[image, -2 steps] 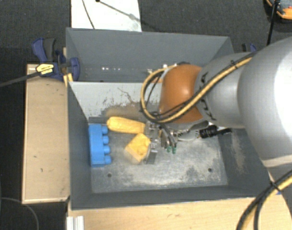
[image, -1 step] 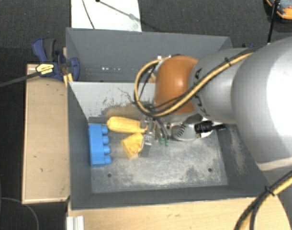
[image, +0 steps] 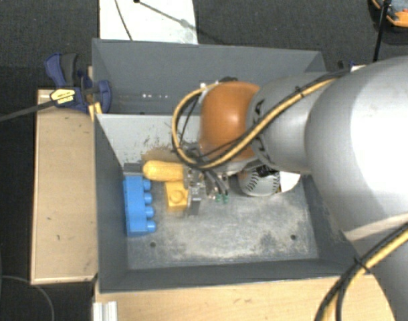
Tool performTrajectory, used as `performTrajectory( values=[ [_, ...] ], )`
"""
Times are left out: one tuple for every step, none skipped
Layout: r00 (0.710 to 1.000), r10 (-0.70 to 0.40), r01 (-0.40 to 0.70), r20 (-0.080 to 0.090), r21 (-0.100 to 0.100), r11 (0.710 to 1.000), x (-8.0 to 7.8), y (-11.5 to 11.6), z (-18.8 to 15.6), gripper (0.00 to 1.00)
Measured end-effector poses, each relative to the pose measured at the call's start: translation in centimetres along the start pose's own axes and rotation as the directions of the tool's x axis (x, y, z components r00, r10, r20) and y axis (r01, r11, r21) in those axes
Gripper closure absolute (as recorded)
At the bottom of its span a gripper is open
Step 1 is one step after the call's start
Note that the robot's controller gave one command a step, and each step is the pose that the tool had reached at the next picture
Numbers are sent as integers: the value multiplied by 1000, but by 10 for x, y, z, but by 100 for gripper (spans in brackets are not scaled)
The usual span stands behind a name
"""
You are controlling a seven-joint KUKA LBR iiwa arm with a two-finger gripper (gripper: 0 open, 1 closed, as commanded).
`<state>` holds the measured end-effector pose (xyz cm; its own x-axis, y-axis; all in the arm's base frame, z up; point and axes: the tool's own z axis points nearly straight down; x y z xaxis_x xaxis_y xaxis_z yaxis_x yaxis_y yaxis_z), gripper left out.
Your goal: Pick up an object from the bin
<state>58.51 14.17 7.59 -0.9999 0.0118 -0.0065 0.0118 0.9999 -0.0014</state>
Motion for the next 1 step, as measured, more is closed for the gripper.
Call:
performTrajectory(
  values=[
    [1000,0,0,0,0,1000,0,0,0,100]
  ],
)
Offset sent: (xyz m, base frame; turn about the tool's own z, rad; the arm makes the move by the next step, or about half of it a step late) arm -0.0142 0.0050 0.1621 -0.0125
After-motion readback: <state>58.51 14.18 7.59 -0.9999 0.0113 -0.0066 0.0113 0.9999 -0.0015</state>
